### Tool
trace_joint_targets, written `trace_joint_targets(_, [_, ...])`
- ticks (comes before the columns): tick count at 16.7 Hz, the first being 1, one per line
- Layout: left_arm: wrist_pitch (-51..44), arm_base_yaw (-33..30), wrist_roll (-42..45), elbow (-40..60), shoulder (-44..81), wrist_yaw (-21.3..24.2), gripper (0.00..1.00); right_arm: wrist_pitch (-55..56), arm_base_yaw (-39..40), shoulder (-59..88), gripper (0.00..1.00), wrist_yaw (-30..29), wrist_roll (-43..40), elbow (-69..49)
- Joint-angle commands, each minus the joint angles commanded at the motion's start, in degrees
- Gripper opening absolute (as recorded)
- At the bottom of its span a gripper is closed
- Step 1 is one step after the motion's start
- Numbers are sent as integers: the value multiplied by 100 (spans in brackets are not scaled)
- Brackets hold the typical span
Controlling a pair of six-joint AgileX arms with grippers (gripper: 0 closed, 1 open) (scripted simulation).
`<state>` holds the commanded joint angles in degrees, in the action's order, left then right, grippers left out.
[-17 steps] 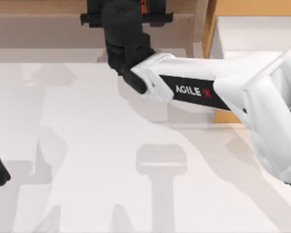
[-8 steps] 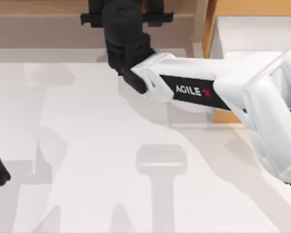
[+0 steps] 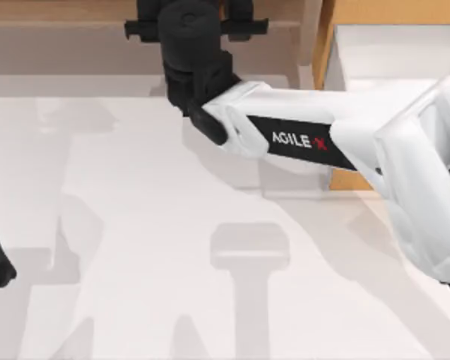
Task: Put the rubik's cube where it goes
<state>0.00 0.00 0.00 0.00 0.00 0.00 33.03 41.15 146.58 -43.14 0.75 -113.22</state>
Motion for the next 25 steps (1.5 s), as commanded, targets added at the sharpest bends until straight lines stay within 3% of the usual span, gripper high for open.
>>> trace_joint_targets(14, [0,0,0,0,0,0,100,-334,109,-646,0,-47,97,470])
trace_joint_targets(19, [0,0,0,0,0,0,100,-2015,167,-1235,0,406,431,331])
trace_joint_targets(25, [0,0,0,0,0,0,100,-5188,75,-2116,0,1386,924,15])
